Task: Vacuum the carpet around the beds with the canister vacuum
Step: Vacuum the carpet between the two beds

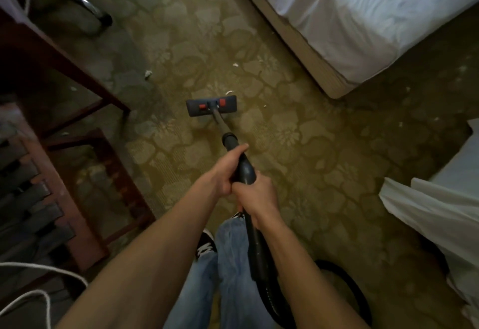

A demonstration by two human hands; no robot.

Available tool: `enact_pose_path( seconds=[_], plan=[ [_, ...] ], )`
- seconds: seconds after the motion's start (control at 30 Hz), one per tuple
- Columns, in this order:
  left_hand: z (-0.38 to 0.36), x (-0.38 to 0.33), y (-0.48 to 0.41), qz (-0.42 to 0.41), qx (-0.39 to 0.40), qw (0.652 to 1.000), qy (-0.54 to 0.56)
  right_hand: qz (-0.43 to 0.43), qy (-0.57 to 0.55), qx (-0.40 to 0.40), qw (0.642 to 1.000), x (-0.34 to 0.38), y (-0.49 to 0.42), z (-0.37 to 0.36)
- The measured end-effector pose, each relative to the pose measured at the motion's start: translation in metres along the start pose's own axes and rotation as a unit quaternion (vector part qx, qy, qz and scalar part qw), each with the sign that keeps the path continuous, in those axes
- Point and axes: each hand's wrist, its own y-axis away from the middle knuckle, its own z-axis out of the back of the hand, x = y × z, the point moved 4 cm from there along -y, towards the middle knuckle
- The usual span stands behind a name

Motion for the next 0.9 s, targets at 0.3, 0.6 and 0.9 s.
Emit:
enact_pose_path(
  seconds=[0.3,0.6,0.9],
  plan=[
    [-0.056,-0.068,-0.049,-0.056,-0.018,0.997,-0.046,0.016,-0.032,0.008,0.999,0.048,-0.074,0.043],
    [-0.074,-0.074,-0.087,-0.032,0.001,0.998,-0.051,-0.009,-0.040,-0.005,0.999,0.045,-0.102,0.062],
    [-0.056,-0.108,-0.119,-0.019,-0.044,0.994,-0.101,-0.029,-0.035,-0.027,0.999,0.075,-0.131,0.037]
  ],
)
